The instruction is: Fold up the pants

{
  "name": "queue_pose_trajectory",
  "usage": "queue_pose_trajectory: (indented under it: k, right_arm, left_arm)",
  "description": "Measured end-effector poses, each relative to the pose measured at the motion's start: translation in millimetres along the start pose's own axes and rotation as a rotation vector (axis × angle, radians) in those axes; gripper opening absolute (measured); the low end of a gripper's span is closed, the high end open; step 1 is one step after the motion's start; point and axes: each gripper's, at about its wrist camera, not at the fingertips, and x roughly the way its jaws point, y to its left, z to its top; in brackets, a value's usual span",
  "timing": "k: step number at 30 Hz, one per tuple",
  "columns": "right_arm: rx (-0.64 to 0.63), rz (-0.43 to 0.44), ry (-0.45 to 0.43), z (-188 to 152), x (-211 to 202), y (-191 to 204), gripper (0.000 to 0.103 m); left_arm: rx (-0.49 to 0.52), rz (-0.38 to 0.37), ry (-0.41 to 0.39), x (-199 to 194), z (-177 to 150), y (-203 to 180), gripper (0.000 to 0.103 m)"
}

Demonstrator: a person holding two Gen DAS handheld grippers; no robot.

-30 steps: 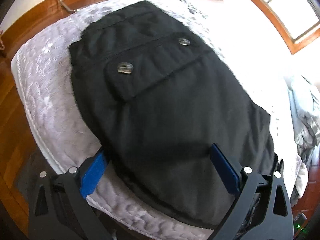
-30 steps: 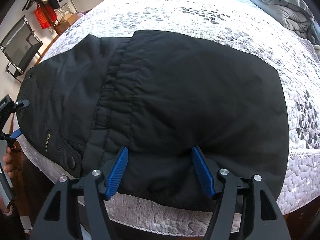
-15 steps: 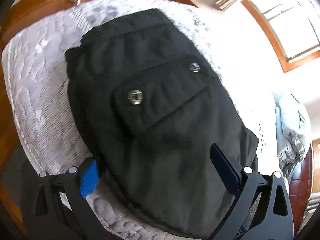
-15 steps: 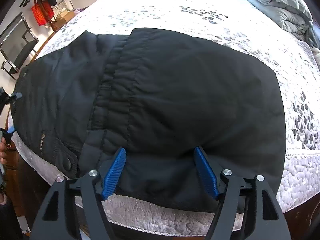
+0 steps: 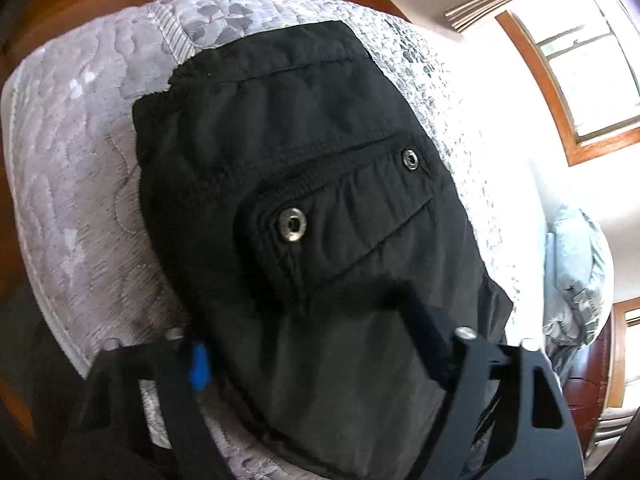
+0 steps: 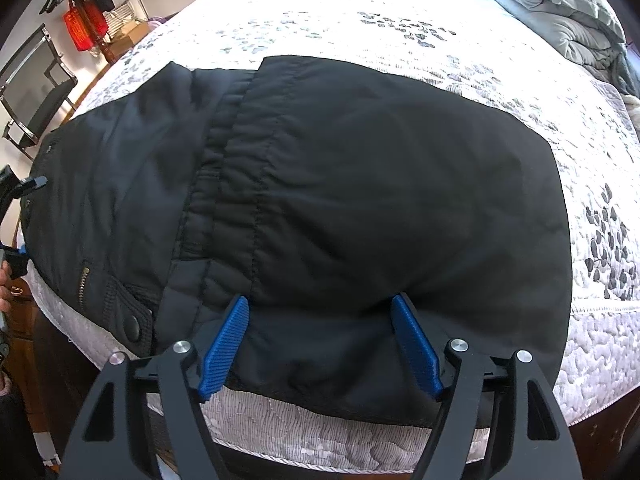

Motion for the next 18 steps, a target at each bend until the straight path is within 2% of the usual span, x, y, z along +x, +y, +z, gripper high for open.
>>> queue_pose_trajectory:
  k: [2,9,12,18]
  right_arm:
    - [0.001,0.003,-0.003,-0.8,-0.1,-1.1,0.075]
    - [0.007,0.012,-0.015,-5.1,-0.5,-4.1,0.078]
    - [0.007,0.021,-0.019,-7.9,-1.4,-6.8,0.079]
    - [0.006,0.036,-0.027,-10.5,-1.5,-9.5,0.079]
  left_arm:
    - [0.004,0.01,0.0,-1.2,-0.4,1.3,0.064]
    - [0.035,-0.002,-0.046,-23.2,-0.1,9.9,0.021]
    - [0.035,-0.02,-0.062,-32.5,-0.4,9.7,0.015]
    - [0.04,-0.052,-0.095,-48.3,-3.0,6.3,0.01]
